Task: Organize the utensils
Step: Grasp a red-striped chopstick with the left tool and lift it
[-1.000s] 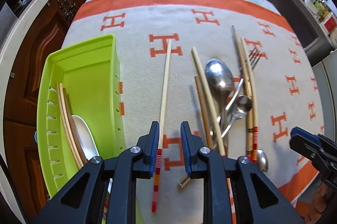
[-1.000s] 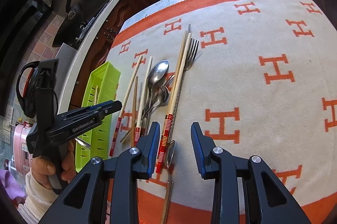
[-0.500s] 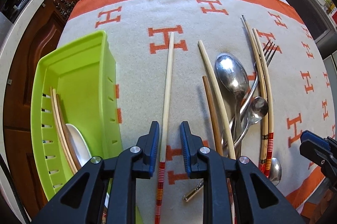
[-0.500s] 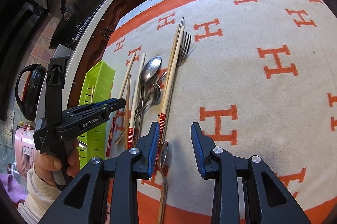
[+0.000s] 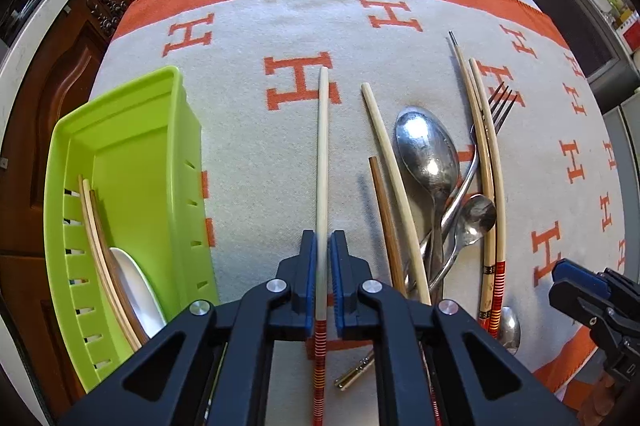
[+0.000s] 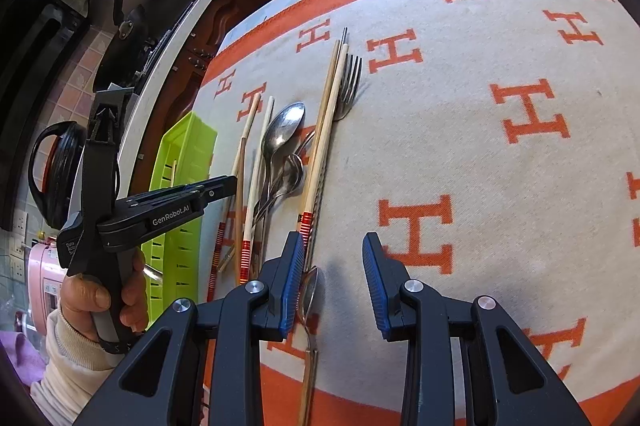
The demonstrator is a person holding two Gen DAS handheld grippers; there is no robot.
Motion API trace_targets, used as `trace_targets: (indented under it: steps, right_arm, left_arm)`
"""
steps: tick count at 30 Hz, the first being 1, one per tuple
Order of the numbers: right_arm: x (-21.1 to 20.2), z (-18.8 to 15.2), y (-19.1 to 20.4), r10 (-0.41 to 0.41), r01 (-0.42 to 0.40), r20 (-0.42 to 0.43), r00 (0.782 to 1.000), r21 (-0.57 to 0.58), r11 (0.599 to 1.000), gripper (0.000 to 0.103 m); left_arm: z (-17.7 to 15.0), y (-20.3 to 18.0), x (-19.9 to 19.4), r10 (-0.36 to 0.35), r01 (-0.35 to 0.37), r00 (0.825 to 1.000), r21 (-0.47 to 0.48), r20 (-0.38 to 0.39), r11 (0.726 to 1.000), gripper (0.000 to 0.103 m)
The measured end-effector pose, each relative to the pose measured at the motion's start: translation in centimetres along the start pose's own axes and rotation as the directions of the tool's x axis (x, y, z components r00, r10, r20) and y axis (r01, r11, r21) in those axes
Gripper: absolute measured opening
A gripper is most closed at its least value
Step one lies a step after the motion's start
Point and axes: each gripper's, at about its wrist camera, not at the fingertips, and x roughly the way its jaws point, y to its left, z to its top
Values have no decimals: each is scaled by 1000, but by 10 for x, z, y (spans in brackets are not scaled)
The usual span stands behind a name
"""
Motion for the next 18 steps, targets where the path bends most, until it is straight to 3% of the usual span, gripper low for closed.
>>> trace_targets:
  steps: [9, 12, 18]
  right_arm:
    - [3, -3, 31, 9, -9, -3, 1000, -102, 995, 32]
    - [6, -4, 46, 21, -22, -6, 1000, -148, 989, 32]
    - [25, -6, 67, 47, -56, -51, 998, -180, 982, 21]
  left_arm:
    - [-27, 10, -22, 14, -8, 996, -65, 88, 998, 3]
    - [-38, 12, -42, -13, 23, 992, -75, 124, 997, 3]
    - [-66, 28, -105, -75, 98, 974, -99, 214, 990, 3]
